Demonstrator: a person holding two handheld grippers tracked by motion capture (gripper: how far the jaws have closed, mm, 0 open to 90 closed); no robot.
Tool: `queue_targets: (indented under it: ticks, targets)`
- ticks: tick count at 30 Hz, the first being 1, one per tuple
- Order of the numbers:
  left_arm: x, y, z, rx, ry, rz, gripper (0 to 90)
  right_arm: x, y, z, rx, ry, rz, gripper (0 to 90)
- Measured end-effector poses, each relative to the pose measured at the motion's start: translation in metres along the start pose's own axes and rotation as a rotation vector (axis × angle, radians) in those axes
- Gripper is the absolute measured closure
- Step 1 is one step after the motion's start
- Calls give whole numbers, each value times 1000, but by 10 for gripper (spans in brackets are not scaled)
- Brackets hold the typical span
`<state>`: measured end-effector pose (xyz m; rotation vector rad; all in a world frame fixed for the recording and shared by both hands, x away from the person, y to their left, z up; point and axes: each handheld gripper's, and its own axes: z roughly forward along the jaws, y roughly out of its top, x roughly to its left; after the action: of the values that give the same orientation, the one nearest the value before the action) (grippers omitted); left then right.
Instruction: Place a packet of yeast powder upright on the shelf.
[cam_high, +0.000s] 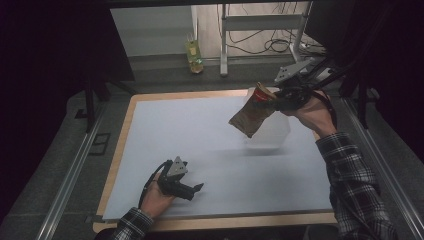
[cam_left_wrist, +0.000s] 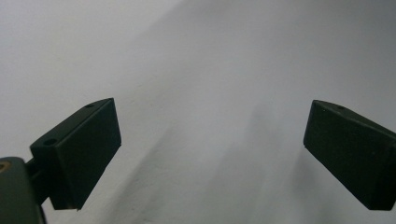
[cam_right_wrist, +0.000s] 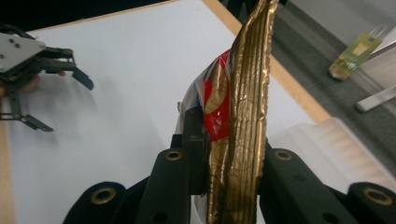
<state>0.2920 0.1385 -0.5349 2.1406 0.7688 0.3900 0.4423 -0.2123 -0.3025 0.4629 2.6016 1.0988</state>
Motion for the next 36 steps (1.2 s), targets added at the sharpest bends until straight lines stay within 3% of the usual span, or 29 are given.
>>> queue_targets:
  ticks: [18,22,36]
  targets:
    - [0,0,1,2,13,15,42,-49,-9,-16,45,-84,-65,777]
    - [0,-1,1,3,18,17,42,-56,-13,-16,51,-94,-69,778]
    - [-1,-2,2,12,23,35,41,-81,-28,-4,87,-110,-159,778]
